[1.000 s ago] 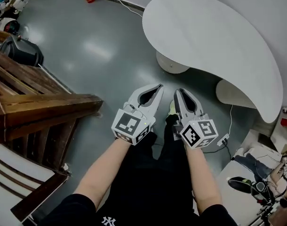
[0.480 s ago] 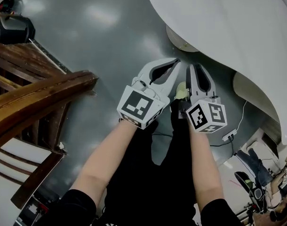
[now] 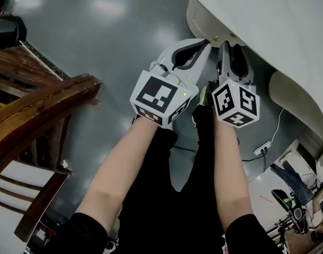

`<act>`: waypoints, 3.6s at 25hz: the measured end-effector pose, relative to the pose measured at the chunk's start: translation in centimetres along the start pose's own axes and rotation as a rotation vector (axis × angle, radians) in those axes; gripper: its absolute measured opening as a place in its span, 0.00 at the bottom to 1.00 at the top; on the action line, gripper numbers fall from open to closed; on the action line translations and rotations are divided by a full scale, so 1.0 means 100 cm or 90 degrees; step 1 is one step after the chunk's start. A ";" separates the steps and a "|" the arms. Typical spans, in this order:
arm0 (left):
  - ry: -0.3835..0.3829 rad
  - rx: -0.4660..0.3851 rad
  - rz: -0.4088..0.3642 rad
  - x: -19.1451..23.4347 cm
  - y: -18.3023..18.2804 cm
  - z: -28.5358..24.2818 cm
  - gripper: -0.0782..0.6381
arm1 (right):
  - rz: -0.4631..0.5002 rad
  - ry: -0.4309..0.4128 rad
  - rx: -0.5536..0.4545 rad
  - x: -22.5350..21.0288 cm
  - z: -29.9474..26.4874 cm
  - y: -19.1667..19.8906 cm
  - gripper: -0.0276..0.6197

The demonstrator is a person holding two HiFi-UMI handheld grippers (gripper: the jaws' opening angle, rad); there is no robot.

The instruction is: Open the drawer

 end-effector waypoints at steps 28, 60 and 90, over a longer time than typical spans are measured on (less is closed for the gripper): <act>0.006 -0.010 0.029 0.032 0.014 0.002 0.12 | 0.004 0.107 0.004 -0.002 -0.042 0.005 0.21; -0.015 0.043 0.015 -0.012 0.012 0.081 0.12 | -0.029 0.069 0.118 0.066 0.048 0.059 0.21; -0.034 0.070 0.020 -0.015 0.020 0.151 0.12 | -0.053 0.071 0.169 0.107 0.096 0.094 0.21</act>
Point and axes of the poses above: the fingertips, and each gripper's own axes: z backward along the fingers, x to its left, y out of its underside, the point moved 10 cm from there along z, backward along the fingers, and after that the axes turned 14 degrees about -y, right-handed, at the moved point
